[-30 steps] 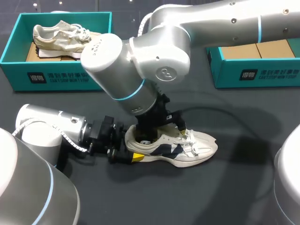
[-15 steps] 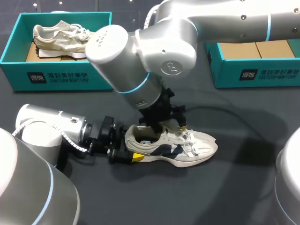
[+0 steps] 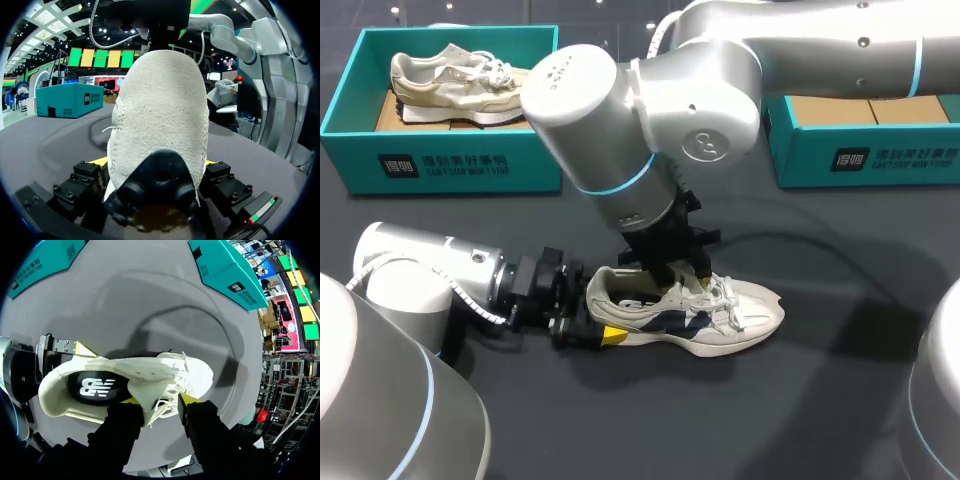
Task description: Take the shoe out of the shoebox, open the shoe tongue, remove and reinsert the insole, then place the shoe into the shoebox
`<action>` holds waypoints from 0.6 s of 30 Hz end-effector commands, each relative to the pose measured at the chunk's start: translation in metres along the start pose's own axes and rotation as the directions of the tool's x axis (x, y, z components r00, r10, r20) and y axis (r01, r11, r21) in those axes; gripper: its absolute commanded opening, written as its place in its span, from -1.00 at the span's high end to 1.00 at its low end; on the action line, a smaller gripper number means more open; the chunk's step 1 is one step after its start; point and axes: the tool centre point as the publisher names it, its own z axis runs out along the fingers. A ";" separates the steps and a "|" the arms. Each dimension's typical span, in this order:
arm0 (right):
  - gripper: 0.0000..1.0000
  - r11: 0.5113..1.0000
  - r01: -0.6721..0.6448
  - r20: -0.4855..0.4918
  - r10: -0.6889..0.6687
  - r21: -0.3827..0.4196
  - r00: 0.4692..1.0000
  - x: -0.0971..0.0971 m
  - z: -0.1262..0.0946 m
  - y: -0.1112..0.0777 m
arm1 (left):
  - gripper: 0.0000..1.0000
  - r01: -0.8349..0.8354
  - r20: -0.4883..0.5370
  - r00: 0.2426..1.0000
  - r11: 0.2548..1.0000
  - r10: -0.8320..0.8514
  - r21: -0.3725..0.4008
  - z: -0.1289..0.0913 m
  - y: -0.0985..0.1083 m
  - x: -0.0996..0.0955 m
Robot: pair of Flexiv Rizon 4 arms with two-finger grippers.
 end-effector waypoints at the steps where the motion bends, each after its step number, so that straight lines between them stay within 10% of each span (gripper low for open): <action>1: 0.61 0.984 -0.177 -0.028 0.177 0.002 0.984 -0.010 0.002 -0.007 | 1.00 0.001 0.001 1.000 1.000 -0.001 -0.003 0.000 0.001 0.000; 3: 1.00 0.986 -0.168 -0.050 0.168 0.008 0.984 -0.013 0.003 -0.006 | 1.00 0.001 0.001 1.000 1.000 -0.001 -0.003 0.000 0.001 0.000; 18: 1.00 0.996 0.087 -0.371 -0.082 -0.004 0.925 -0.063 0.007 0.000 | 1.00 0.001 0.001 1.000 1.000 -0.001 -0.003 0.000 0.001 0.000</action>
